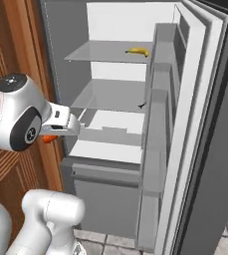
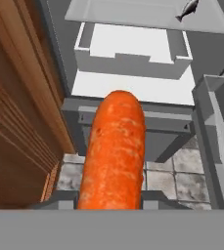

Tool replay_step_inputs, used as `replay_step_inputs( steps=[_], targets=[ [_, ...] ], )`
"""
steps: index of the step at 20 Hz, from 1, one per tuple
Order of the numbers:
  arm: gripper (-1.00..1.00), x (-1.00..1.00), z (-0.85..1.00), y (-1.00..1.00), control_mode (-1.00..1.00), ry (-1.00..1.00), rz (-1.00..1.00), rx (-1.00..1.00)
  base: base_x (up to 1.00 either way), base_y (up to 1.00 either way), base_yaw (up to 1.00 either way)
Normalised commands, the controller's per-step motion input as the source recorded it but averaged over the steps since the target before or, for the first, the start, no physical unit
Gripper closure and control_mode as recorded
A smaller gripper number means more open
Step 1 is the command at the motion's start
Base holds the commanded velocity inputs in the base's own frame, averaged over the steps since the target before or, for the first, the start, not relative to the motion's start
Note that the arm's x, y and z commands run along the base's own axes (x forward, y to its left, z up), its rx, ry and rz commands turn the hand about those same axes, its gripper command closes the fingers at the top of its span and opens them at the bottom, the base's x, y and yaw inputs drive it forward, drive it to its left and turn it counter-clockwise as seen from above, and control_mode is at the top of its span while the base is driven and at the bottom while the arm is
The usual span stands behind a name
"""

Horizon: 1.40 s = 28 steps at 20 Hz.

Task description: Open the fridge, remove the banana, carrot, and fish, and place them on any counter.

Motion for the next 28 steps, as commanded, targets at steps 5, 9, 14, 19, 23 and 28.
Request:
replay_step_inputs(
  steps=[5, 9, 14, 19, 23, 28],
  targets=[
    [1.0, 0.0, 0.0, 0.0, 1.0, 0.0, 0.0, 0.0, -1.0, -0.13, 0.26],
    [1.0, 0.0, 0.0, 0.0, 1.0, 0.0, 0.0, 0.0, -1.0, -0.05, 0.54],
    [1.0, 0.0, 0.0, 0.0, 1.0, 0.0, 0.0, 0.0, -0.81, 0.0, 0.78],
    [1.0, 0.0, 0.0, 0.0, 1.0, 0.0, 0.0, 0.0, -0.52, 0.31, 0.78],
    [1.0, 0.0, -0.41, 0.66, -1.0, 0.0, 0.47, -0.03, 0.0, 0.19, 0.17],
    [1.0, -0.48, -0.67, 1.0, -1.0, 0.0, 0.54, -0.11, 0.0, 0.0, 0.0]
  ],
)
